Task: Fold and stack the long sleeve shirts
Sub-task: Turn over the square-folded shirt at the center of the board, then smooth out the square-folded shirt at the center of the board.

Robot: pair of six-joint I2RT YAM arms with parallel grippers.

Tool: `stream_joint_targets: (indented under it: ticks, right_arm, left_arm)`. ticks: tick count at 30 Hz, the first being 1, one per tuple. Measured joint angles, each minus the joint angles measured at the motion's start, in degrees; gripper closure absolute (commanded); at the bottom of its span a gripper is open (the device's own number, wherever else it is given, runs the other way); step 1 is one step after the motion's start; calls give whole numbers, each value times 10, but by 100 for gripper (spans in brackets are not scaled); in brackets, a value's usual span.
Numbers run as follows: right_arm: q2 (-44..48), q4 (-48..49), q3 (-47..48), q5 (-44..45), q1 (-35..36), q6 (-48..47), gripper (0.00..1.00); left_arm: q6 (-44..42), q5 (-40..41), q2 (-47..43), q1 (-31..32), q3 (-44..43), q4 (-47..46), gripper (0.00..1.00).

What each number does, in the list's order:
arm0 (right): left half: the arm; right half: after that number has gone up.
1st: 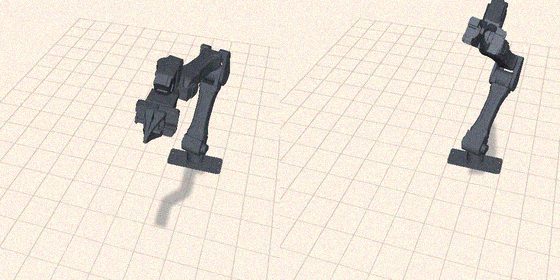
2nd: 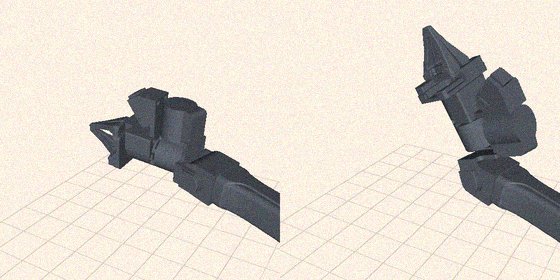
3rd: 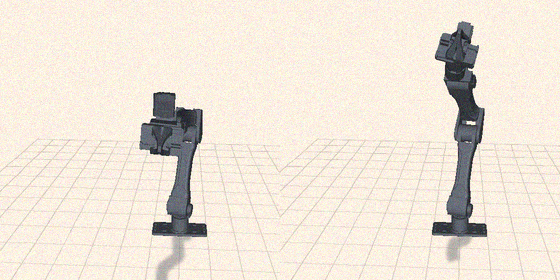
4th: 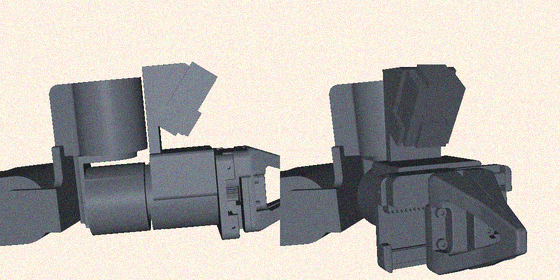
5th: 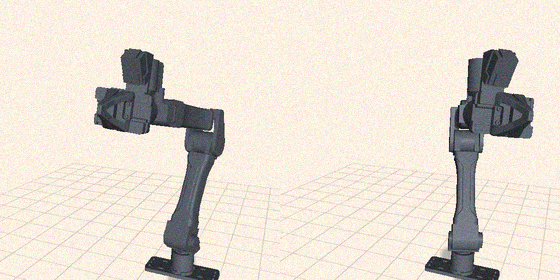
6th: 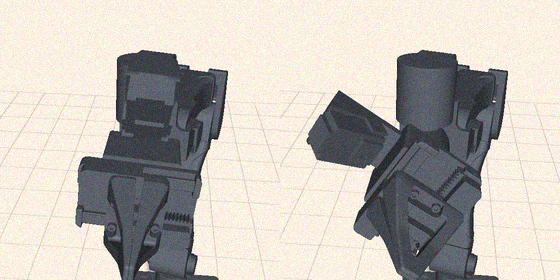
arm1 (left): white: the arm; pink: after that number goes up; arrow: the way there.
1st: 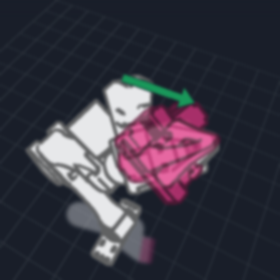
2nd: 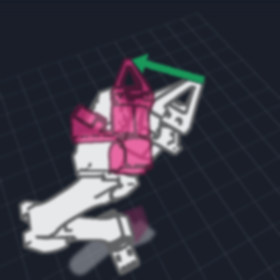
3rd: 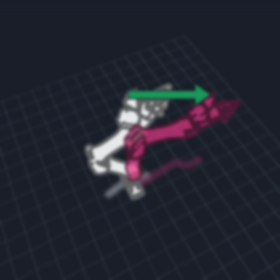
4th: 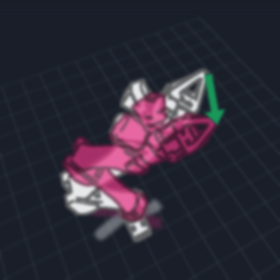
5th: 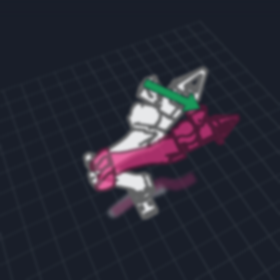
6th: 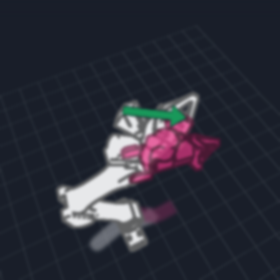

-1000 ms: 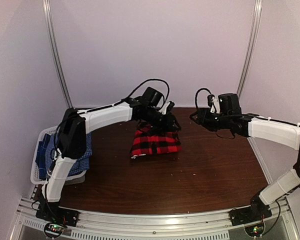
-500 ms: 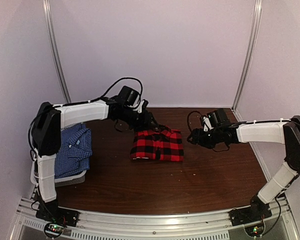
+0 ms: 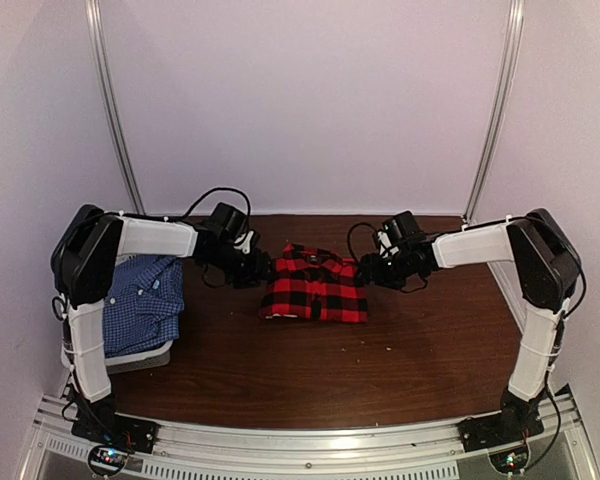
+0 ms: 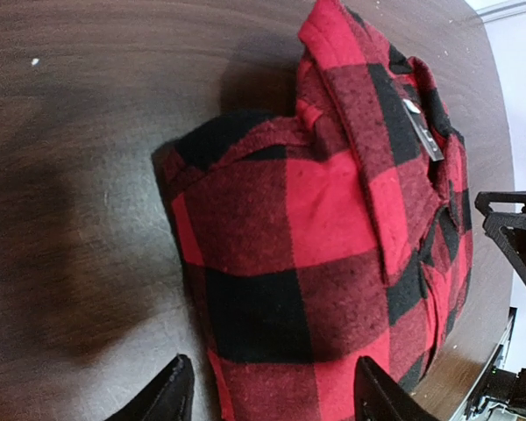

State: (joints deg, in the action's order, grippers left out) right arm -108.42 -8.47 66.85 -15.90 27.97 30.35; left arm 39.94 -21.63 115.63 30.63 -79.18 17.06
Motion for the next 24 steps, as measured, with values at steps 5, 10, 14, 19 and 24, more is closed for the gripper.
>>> stream_joint_targets:
  ticks: [5, 10, 14, 19, 24]
  right_arm:
    - [-37, -13, 38, 12, 5, -7, 36]
    - [-71, -35, 74, 26, 16, -19, 37]
    - [-93, -50, 101, 39, 27, -26, 41]
    - [-105, -58, 118, 44, 37, -30, 65]
    - [-114, -75, 136, 48, 42, -30, 91]
  left_arm:
    - [-1, -8, 39, 1, -10, -12, 34]
    - [-2, -14, 68, 6, -39, -23, 36]
    - [2, -14, 85, 15, -58, -27, 45]
    - [9, -13, 96, 28, -78, -25, 78]
    - [11, -8, 98, 35, -96, -16, 100]
